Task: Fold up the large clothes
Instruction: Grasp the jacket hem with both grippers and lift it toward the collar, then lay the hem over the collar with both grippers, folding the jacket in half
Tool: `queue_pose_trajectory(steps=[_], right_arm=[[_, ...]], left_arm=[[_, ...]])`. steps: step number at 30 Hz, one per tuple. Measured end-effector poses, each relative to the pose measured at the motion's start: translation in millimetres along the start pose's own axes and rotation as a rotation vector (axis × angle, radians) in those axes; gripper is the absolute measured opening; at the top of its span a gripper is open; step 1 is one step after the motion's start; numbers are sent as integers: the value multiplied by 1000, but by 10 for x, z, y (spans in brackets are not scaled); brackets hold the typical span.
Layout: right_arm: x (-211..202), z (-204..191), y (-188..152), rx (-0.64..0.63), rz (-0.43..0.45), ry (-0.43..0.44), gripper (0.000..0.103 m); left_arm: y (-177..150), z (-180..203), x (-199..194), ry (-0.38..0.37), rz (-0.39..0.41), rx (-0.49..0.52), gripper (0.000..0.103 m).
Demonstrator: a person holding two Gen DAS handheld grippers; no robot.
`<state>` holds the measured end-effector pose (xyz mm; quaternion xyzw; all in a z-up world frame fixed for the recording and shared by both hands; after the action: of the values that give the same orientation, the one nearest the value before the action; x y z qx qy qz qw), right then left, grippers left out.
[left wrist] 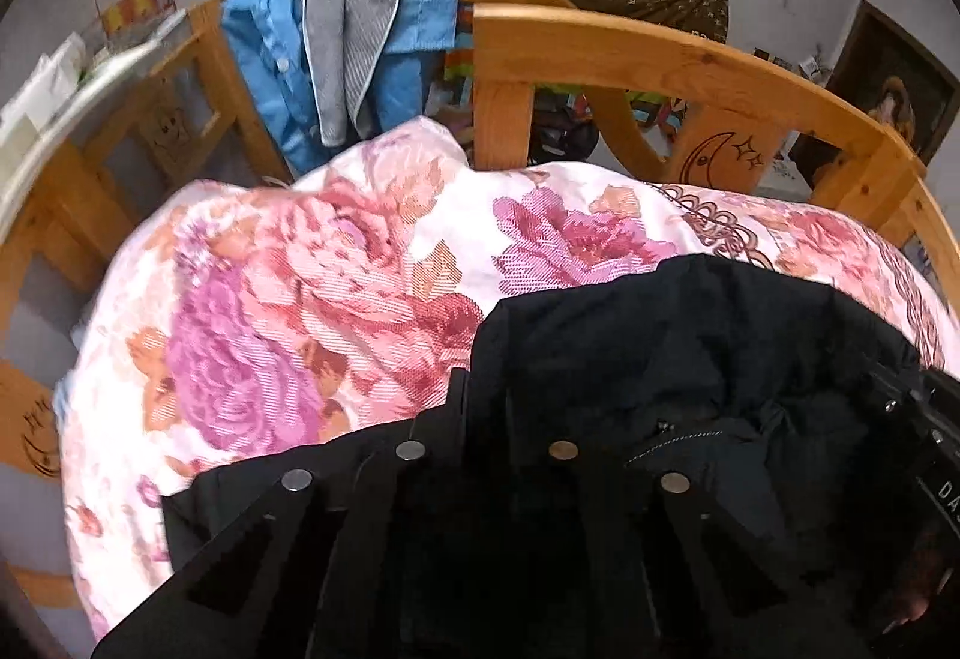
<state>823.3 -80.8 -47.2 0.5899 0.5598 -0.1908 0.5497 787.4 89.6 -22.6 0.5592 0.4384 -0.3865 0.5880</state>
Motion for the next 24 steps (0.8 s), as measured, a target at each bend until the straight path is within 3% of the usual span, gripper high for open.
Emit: queue_pose_trajectory(steps=[4, 8, 16, 24], right_arm=[[-225, -29, -88, 6, 40, 5, 12], [-516, -130, -236, -17, 96, 17, 11], [-1122, -539, -852, -127, 205, 7, 10], [-1214, -726, -1492, -159, 180, -36, 10]], left_arm=[[-131, 52, -291, 28, 68, 28, 5], [-299, 43, -623, 11, 120, 35, 4], [-947, -89, -1269, -62, 180, 74, 3], [-1730, -129, -1431, -113, 187, 102, 3]])
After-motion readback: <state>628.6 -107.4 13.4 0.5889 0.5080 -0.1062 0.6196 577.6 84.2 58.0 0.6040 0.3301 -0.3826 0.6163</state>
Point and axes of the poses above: each gripper's, at about its wrist camera, not at the fingertips, and x roughly the way its jaws point, z to its right, y to its top, the point moved 1 cm from there along x, roughly the way its jaws point, and after that the axes turned 12 degrees about -z, right-handed, at the moved point
